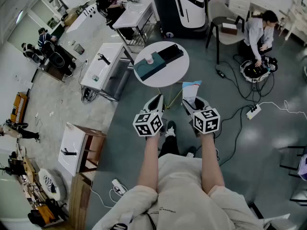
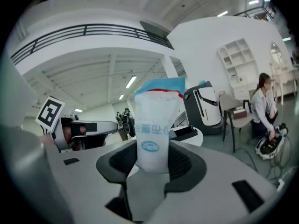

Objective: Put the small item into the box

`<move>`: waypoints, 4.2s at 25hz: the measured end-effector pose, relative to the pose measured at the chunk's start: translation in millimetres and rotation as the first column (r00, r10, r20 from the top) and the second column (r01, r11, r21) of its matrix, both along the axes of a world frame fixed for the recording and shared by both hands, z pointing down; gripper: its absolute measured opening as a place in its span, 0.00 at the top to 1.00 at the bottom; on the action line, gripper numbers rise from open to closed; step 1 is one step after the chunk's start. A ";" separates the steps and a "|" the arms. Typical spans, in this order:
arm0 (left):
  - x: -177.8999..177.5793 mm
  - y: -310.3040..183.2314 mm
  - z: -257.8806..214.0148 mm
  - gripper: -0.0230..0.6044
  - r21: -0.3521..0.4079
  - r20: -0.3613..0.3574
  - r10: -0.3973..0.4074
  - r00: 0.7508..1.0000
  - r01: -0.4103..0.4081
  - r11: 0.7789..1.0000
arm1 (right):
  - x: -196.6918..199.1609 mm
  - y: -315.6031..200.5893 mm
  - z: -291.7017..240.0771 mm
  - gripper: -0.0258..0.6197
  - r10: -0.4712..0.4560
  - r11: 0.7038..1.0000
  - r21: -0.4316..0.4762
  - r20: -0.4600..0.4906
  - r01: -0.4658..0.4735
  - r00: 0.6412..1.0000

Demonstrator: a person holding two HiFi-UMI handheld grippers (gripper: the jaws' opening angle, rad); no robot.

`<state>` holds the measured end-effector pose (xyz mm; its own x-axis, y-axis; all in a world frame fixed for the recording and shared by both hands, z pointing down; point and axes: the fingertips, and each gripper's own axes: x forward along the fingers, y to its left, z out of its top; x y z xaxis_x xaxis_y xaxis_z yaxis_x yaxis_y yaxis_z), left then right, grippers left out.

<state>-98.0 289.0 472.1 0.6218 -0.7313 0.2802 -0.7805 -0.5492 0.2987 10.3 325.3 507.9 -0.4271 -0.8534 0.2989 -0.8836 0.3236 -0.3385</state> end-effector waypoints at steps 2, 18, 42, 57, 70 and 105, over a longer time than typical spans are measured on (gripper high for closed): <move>-2.8 2.1 8.8 0.93 0.005 0.088 0.023 0.996 -0.023 1.000 | -5.8 -2.2 0.3 0.64 -0.011 1.000 0.006 -0.059 0.012 0.998; -16.5 -37.1 -6.3 0.93 0.068 0.135 0.011 0.991 -0.020 0.997 | -4.8 -49.9 -8.5 0.64 -0.059 0.998 0.024 0.027 0.058 0.998; -11.1 -246.4 13.6 0.93 0.036 0.202 0.063 0.977 -0.072 0.997 | 12.5 -238.2 30.0 0.64 -0.020 0.992 -0.125 0.011 0.021 1.000; -32.4 -347.6 42.3 0.93 -0.006 0.197 0.127 0.972 -0.129 0.992 | -28.2 -336.5 39.0 0.64 0.052 0.990 -0.133 -0.007 -0.053 0.999; -34.3 -395.1 68.3 0.93 -0.048 0.172 0.221 0.960 -0.216 0.975 | -39.4 -375.7 55.7 0.64 0.141 0.979 -0.146 -0.003 -0.140 0.990; -25.3 -480.8 62.0 0.93 -0.068 0.163 0.114 0.980 -0.104 0.992 | -33.1 -499.7 45.0 0.64 -0.061 0.990 -0.130 -0.036 0.056 0.998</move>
<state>-123.3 -191.8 534.2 0.6380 -0.6408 0.4270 -0.7584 -0.6192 0.2037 -22.8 -174.4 552.9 -0.4605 -0.7806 0.4226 -0.8780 0.3307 -0.3461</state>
